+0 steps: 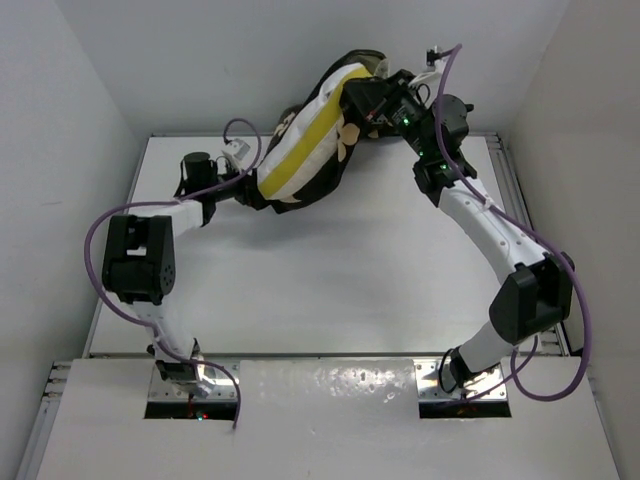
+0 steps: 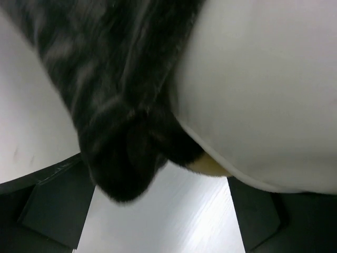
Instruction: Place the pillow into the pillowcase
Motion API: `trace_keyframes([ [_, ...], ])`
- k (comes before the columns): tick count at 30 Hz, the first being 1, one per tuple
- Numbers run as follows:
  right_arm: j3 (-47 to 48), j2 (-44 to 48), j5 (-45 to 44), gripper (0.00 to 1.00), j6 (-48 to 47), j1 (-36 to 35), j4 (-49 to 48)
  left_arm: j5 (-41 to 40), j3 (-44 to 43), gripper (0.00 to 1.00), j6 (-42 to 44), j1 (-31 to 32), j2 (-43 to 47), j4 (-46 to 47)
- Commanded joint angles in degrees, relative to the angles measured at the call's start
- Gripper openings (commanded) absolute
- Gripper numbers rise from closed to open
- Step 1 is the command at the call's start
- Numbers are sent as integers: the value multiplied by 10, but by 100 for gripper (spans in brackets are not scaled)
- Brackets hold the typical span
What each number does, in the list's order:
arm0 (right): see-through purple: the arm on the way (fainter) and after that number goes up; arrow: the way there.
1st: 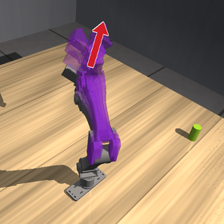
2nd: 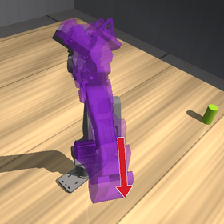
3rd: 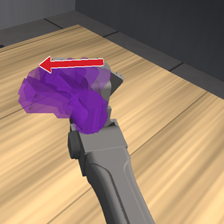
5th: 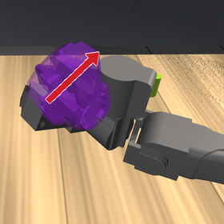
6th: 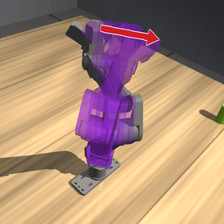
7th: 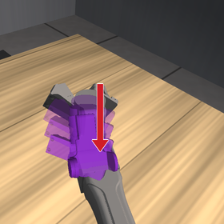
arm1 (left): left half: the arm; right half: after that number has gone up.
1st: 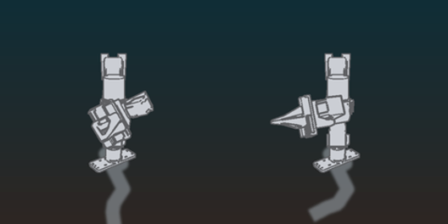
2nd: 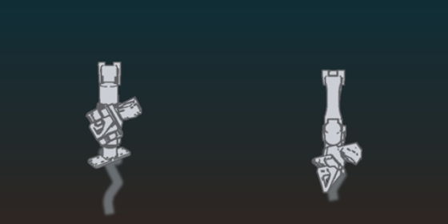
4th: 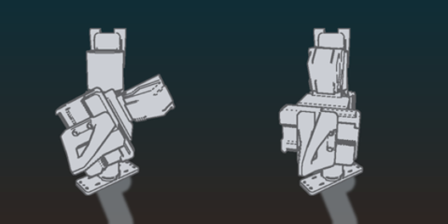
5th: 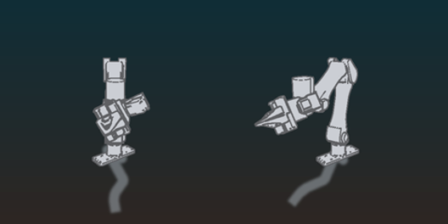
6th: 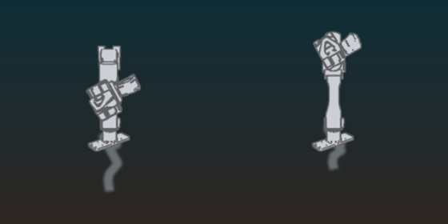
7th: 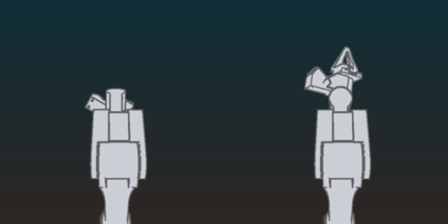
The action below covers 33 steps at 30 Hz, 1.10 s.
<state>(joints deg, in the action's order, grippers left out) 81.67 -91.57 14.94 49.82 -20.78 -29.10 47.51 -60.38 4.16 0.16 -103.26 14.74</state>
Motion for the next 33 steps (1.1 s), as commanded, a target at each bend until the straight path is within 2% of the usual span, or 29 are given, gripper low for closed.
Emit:
trace_keyframes([
  [1,58,27,-9,0,-28,-5,-53,21,-38,100,-140,-1,-47,189],
  [2,63,28,-7,0,-32,-4,-43,44,-53,96,-177,-22,-61,214],
  [3,66,29,-7,0,-40,-4,-30,88,-58,91,-217,-23,-91,290],
  [4,66,30,-9,0,-39,-6,-29,109,-65,86,-317,-22,-106,339],
  [5,65,31,-13,0,-39,-7,-29,129,-78,68,-370,-15,-116,386],
  [6,64,31,-15,0,-39,-6,-28,155,-89,54,-409,-10,-137,454],
  [7,67,28,-18,0,-39,-8,-25,162,-101,18,-463,-8,-144,467],
  [8,70,27,-19,0,-40,-9,-23,169,-122,6,-478,8,-149,466],
  [9,75,27,-19,0,-45,-10,-11,179,-127,0,-493,9,-149,457],
  [11,106,21,-25,0,-59,-9,14,197,-145,0,-558,-2,-142,472],
  [12,125,17,-31,0,-87,-8,57,220,-158,0,-588,-22,-132,504],
  [13,182,14,-38,0,-102,4,80,233,-180,0,-644,-37,-126,509],
  [14,216,-3,-45,0,-111,12,103,246,-244,0,-658,-68,-111,473],
  [15,300,-13,-53,0,-114,40,139,254,-283,0,-640,-86,-104,421],
  [16,352,-27,-53,0,-109,59,153,254,-401,0,-612,-123,-96,342],
  [17,399,-56,-52,0,-93,75,163,254,-484,0,-571,-142,-101,148],
  [18,494,-68,-52,0,-87,110,176,244,-576,0,-493,-159,-113,55],
  [19,527,-73,-52,0,-84,124,176,239,-756,0,-486,-191,-130,-8],
  [20,540,-64,-53,0,-86,142,164,222,-775,0,-572,-209,-131,69],
  [21,518,-49,-54,0,-86,149,157,205,-751,0,-600,-225,-108,131],
  [22,485,-28,-55,0,-88,154,150,196,-754,0,-595,-239,-93,128],
  [23,449,-6,-51,0,-102,158,143,202,-764,0,-581,-253,-80,73],
  [24,376,26,-37,0,-109,162,145,211,-760,0,-559,-254,-71,61],
  [27,275,45,0,0,-102,175,171,244,-697,0,-538,-246,-47,35],
  [29,281,27,38,0,-72,191,178,240,-735,0,-564,-257,-70,64],
  [30,318,16,39,0,-62,201,178,233,-753,0,-625,-277,-74,110],
  [31,342,15,39,0,-60,202,168,226,-765,0,-632,-285,-68,146],
  [32,366,16,33,0,-72,202,154,217,-790,0,-610,-294,-56,102],
  [33,408,17,27,0,-80,203,151,217,-808,0,-545,-303,-49,71],
])
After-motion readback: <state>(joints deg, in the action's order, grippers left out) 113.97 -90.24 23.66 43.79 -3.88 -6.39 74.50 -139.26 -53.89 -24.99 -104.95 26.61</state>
